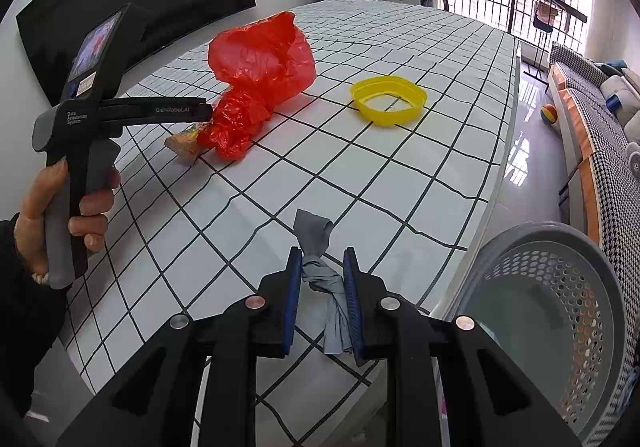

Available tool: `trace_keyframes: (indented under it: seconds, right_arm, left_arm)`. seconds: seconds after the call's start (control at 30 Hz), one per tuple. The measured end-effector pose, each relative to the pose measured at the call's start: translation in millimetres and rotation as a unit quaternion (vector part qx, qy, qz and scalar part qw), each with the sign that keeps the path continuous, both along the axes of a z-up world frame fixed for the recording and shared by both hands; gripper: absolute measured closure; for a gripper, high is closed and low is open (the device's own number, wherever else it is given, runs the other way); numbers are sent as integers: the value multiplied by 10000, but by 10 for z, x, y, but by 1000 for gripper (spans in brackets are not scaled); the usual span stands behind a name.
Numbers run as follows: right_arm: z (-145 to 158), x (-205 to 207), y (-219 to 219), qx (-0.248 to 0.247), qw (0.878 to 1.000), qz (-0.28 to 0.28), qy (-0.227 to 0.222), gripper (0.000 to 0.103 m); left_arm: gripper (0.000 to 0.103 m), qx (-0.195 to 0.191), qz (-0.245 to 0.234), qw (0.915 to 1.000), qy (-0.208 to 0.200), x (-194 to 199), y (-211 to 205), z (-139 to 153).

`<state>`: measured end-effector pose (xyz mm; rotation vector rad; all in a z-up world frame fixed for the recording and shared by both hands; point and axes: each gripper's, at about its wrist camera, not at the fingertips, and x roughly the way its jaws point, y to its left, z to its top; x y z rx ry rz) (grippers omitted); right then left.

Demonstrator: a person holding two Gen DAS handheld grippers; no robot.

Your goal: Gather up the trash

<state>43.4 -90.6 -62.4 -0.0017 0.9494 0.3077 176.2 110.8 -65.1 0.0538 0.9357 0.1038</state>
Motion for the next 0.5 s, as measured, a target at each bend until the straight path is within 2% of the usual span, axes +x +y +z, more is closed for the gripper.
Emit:
trace_keyframes:
  seconds: [0.33, 0.43, 0.47, 0.5]
  right_arm:
    - [-21, -12, -5, -9, 10000, -28, 35, 82]
    - [-22, -20, -25, -7, 10000, -52, 42, 82]
    - [-22, -26, -33, -9, 10000, -63, 40, 82]
    - [-22, -31, -41, -5, 10000, -73, 43, 82]
  left_arm:
    - [6, 216, -90, 9997, 43, 111, -87, -126]
    - [8, 154, -109, 9998, 54, 141, -79, -146]
    - [9, 141, -109, 9998, 29, 144, -72, -143]
    - [20, 131, -119, 9998, 13, 147, -76, -135]
